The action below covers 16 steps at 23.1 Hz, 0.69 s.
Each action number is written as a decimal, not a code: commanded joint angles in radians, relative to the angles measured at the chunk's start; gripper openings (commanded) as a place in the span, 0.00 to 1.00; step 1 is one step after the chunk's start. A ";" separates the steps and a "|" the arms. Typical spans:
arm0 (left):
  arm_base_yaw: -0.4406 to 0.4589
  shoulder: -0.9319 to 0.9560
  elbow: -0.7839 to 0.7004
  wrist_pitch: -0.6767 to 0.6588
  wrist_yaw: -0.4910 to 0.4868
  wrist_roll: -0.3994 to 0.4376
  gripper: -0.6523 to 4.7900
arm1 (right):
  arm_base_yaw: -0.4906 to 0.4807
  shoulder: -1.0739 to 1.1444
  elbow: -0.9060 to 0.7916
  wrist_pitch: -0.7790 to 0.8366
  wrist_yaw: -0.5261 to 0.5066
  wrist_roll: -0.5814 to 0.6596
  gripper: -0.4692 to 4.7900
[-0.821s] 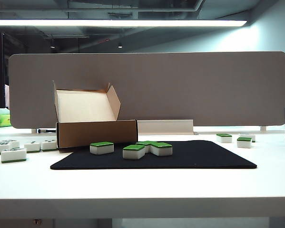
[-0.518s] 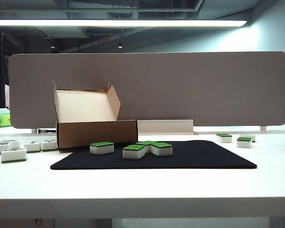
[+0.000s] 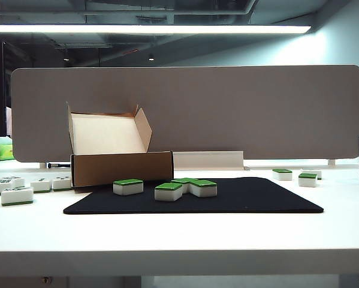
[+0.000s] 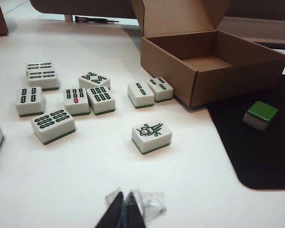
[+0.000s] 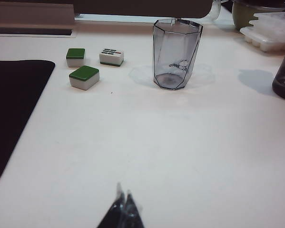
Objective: Pick up four mahjong tiles and put them into the paper box.
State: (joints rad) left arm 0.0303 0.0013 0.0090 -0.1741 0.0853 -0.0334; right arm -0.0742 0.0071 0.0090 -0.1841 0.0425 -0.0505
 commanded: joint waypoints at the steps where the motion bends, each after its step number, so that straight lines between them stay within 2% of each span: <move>1: 0.001 0.000 -0.003 -0.004 0.000 -0.004 0.11 | 0.001 -0.008 0.000 0.021 0.007 -0.002 0.09; 11: 0.001 0.000 -0.003 -0.004 -0.003 -0.004 0.11 | 0.001 -0.008 0.106 0.036 0.008 0.015 0.09; 16: 0.001 0.000 -0.003 -0.004 -0.003 -0.004 0.11 | 0.001 -0.008 0.231 -0.042 0.002 0.058 0.09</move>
State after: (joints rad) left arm 0.0303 0.0013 0.0090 -0.1741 0.0826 -0.0360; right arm -0.0742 0.0071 0.2176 -0.2012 0.0452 0.0006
